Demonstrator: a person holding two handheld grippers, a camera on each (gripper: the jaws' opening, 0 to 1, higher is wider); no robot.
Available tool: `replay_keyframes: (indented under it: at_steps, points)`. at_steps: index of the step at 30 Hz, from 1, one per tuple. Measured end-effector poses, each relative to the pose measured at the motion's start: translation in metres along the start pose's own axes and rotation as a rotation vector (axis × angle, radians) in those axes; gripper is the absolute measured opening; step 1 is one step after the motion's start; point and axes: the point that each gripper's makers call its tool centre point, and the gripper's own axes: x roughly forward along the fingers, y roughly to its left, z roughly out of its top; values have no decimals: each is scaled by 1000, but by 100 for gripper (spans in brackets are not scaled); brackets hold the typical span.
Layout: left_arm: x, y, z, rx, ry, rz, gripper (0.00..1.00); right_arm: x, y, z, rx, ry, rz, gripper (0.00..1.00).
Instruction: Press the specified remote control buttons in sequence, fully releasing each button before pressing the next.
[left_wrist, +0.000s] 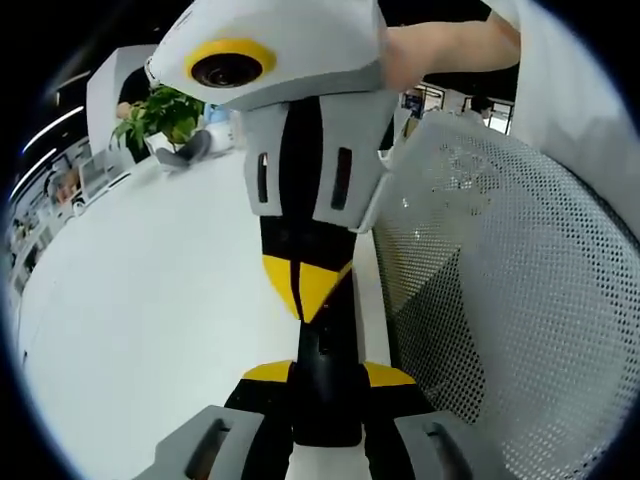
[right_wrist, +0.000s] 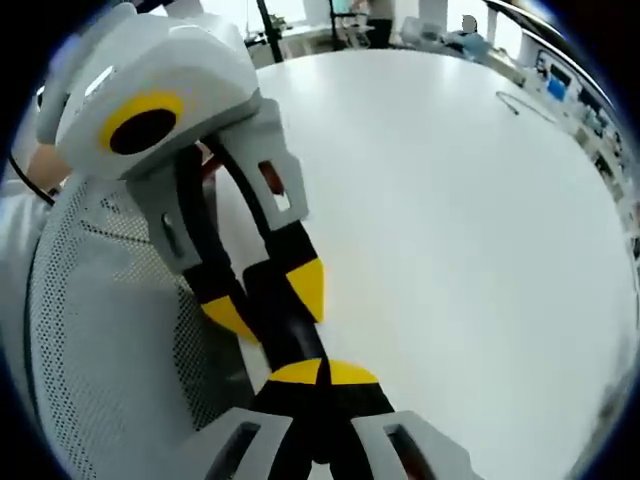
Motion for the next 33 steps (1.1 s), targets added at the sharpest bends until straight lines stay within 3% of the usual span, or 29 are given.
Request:
replay_keyframes:
  at_steps: [4,10,15,17,21,24,26,33]
  points:
    - [0,0,0,1,0,0,24,-1,-1,-1,-2,6,-19,0]
    - [0,-1,0,2,0,1,24,-2,0,-2,24,-67,-60,0]
    - [0,-1,0,2,-1,1,24,-3,1,0,-70,-136,-140,0]
    - [0,-1,-1,3,-1,1,24,-3,3,-1,-114,-131,-155,0]
    - [1,-3,0,19,-3,-7,24,-5,7,-2,-151,-111,-138,0]
    - [1,-2,0,15,-7,-8,24,-5,19,3,-92,-156,-57,0]
    - [1,-1,0,18,-7,-9,24,-5,16,1,-111,-143,-79,0]
    - [1,-1,0,14,-9,-10,24,-4,21,3,-136,-145,-53,0]
